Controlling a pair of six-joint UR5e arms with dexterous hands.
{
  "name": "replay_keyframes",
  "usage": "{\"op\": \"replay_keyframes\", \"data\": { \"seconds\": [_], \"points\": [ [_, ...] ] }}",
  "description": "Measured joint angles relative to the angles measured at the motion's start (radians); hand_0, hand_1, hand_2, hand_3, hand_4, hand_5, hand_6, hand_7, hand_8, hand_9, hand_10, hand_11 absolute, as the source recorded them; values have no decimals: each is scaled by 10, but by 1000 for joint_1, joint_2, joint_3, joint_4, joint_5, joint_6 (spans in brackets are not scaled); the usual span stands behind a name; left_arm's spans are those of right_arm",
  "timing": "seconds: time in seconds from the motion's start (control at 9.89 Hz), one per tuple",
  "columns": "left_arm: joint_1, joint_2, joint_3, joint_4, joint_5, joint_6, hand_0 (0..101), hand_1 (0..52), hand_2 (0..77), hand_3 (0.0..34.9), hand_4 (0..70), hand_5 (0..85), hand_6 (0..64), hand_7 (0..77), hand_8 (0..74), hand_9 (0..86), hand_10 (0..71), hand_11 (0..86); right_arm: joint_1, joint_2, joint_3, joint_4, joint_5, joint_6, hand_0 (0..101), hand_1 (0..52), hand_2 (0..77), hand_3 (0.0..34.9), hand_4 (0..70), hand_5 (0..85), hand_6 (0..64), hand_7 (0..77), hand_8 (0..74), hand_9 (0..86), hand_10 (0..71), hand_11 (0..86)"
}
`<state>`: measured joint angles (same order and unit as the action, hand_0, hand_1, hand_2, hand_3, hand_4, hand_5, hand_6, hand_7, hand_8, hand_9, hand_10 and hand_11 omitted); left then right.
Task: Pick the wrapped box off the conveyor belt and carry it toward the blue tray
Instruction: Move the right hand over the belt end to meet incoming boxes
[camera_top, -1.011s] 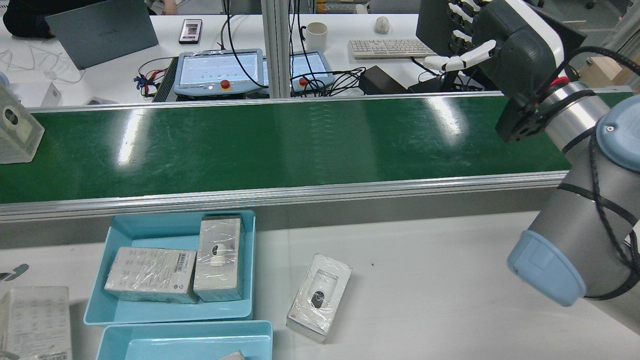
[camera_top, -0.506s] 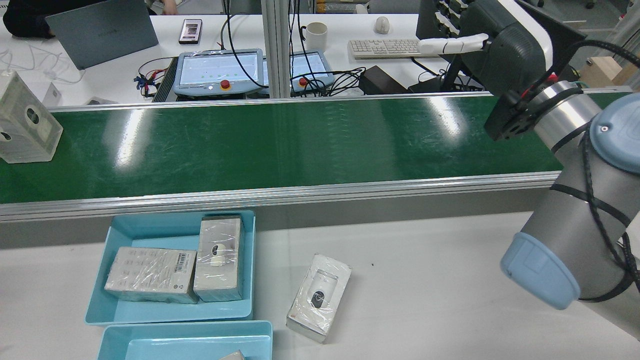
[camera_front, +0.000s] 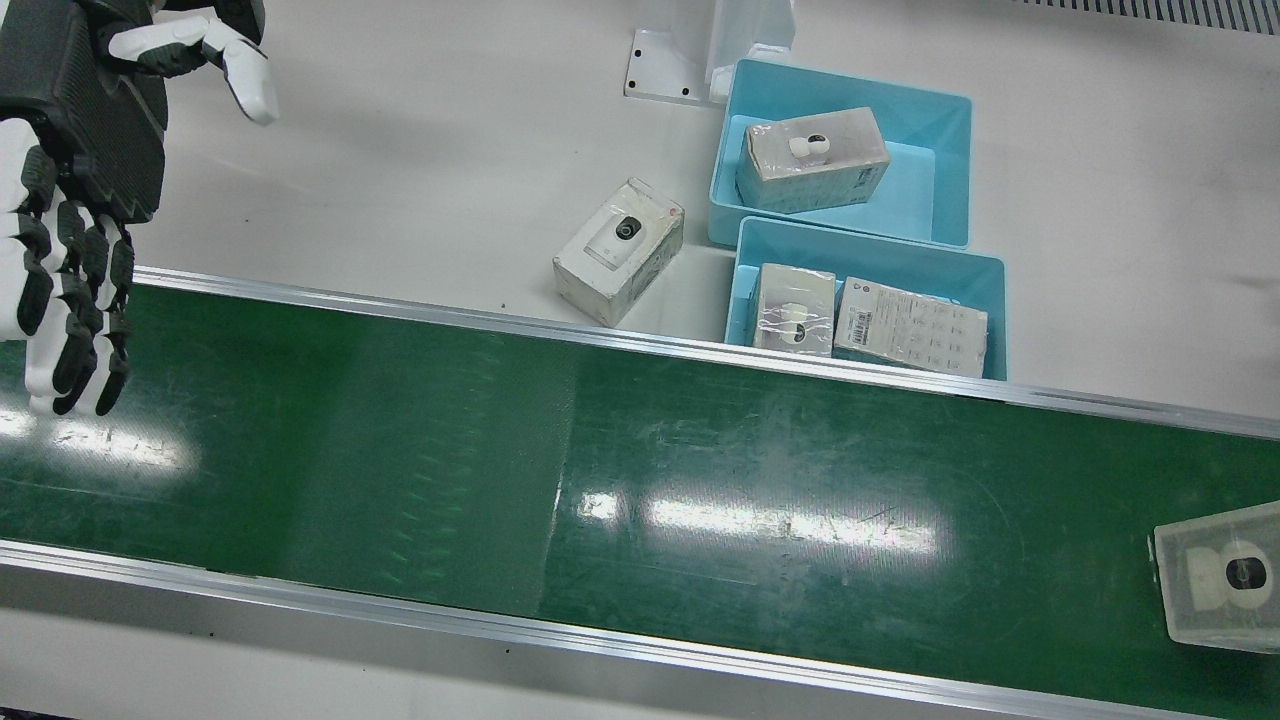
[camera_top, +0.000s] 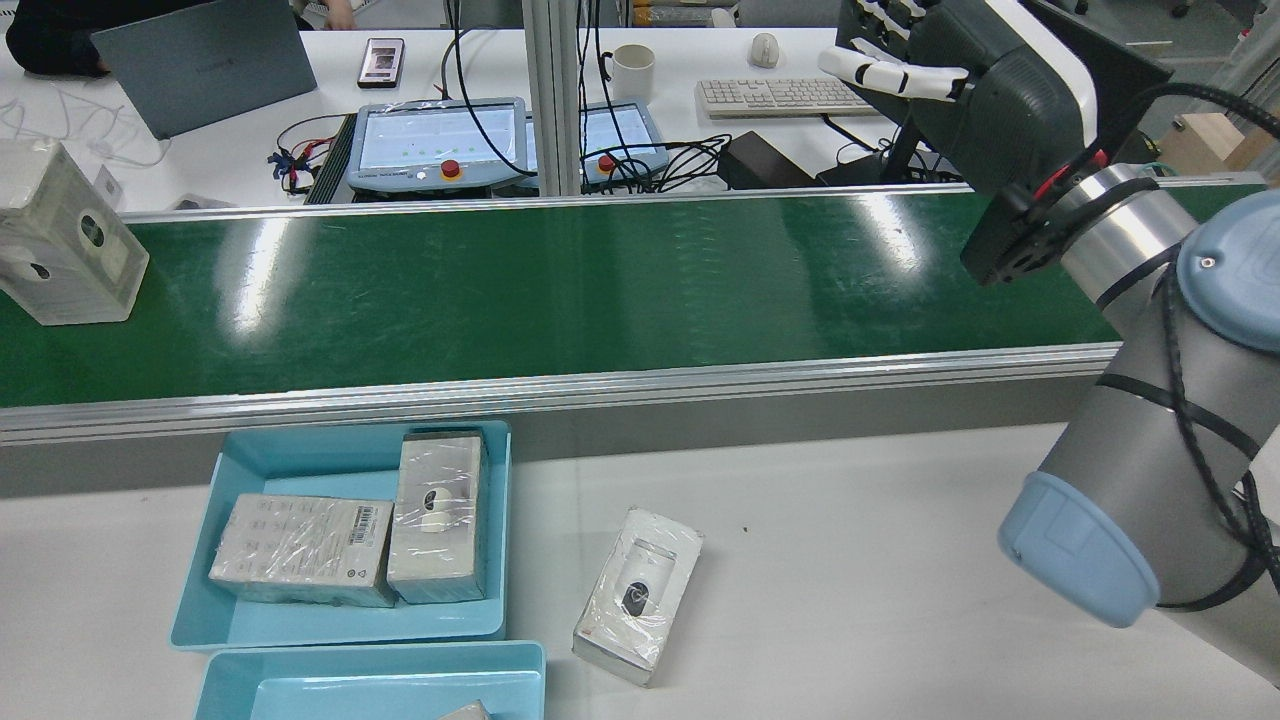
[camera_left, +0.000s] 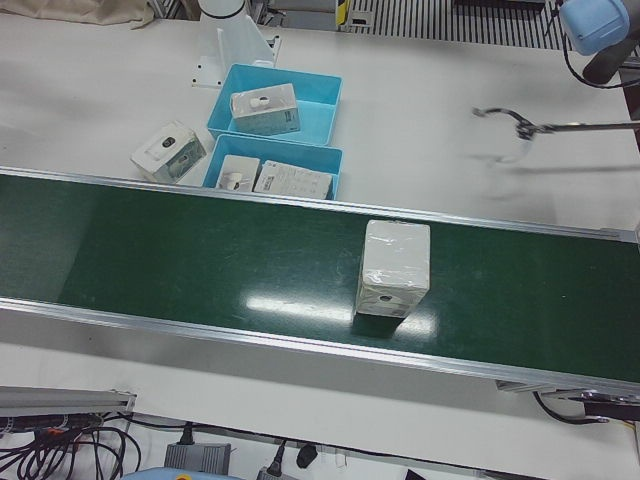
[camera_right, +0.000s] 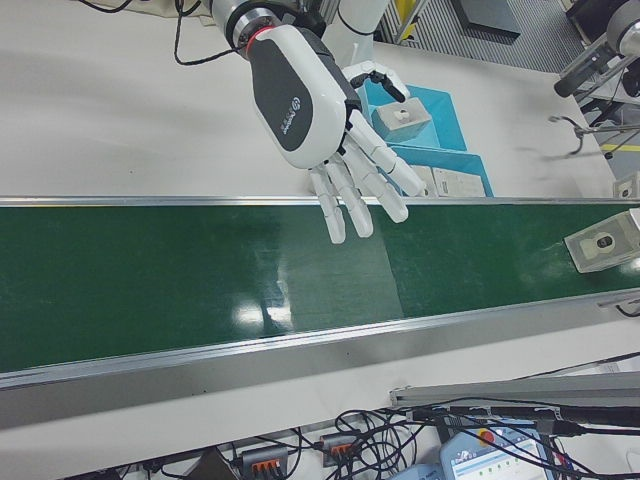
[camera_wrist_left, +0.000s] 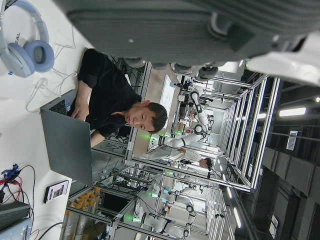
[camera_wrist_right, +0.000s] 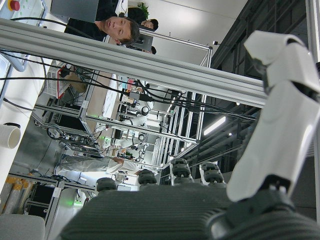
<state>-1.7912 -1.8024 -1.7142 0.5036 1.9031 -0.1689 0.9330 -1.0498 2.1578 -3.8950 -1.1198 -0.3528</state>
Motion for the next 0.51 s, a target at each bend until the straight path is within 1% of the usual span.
{"op": "replay_keyframes", "data": {
  "seconds": [0.1,0.2,0.3,0.4,0.51],
  "points": [
    [0,0,0,0,0,0,0,0,5,0,0,11,0,5,0,0,0,0,-3,2,-8,1,0,0,417,71,393,176,0,65,0,0,16,16,0,22],
    [0,0,0,0,0,0,0,0,5,0,0,11,0,0,0,0,0,0,-6,9,-21,2,0,1,434,87,180,176,0,71,0,0,16,16,5,22],
    [0,0,0,0,0,0,0,0,5,0,0,11,0,0,0,0,5,0,-10,18,-33,4,0,1,422,87,33,154,0,82,0,0,16,16,5,22],
    [0,0,0,0,0,0,0,0,5,0,0,11,0,0,0,0,5,0,-13,23,-40,7,1,0,422,87,33,154,0,82,0,0,16,16,5,22],
    [0,0,0,0,0,0,0,0,5,0,0,11,0,0,0,0,0,0,-18,23,-45,10,1,-1,420,87,65,76,27,125,0,0,5,16,5,22]
  ]
}}
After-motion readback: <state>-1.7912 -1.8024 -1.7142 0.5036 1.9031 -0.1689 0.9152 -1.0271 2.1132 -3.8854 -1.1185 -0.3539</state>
